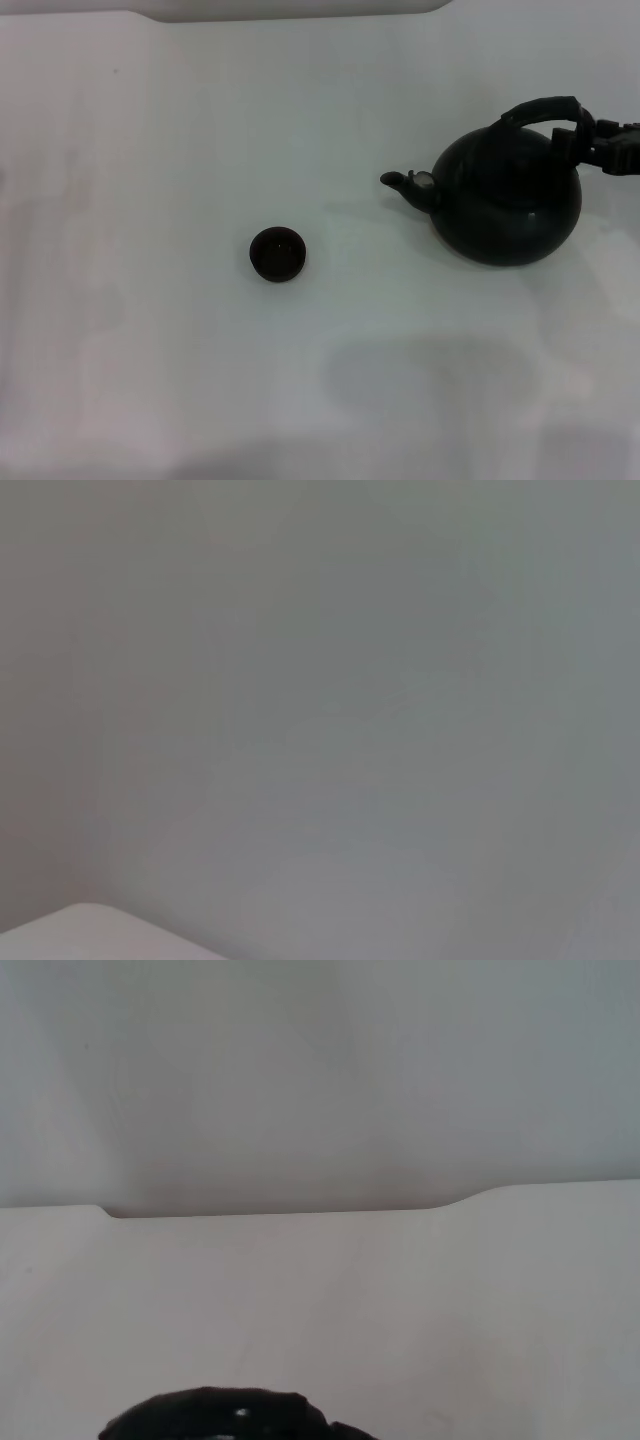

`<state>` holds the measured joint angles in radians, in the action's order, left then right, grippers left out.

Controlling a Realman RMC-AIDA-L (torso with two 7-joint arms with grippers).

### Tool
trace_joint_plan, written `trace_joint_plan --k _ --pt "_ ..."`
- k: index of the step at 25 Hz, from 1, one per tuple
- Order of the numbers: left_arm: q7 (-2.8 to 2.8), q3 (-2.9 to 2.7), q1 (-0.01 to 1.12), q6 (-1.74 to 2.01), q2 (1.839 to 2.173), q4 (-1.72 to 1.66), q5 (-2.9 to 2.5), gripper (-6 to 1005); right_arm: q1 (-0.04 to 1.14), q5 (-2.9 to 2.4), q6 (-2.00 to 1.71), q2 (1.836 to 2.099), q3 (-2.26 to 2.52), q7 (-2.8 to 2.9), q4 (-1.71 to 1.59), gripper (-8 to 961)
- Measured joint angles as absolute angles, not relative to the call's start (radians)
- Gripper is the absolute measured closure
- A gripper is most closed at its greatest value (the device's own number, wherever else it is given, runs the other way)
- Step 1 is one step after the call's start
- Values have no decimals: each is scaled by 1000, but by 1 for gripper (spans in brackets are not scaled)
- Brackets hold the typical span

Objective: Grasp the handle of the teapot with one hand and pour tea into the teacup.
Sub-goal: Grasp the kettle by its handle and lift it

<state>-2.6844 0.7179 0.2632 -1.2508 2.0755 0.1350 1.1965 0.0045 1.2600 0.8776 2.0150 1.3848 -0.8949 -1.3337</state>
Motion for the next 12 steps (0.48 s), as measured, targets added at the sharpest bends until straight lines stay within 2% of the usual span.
trace_joint_plan --k 7,10,12 --pt "-2684 718 271 -1250 2075 133 1196 112 4 1255 889 2014 1386 -899 -1339 294" --pt "-2684 718 274 -1249 2075 131 1196 112 4 1255 899 2014 1386 -899 -1346 517" --pt "-2684 718 274 -1248 2075 131 1197 112 4 1255 901 2014 1386 -899 -1354 523"
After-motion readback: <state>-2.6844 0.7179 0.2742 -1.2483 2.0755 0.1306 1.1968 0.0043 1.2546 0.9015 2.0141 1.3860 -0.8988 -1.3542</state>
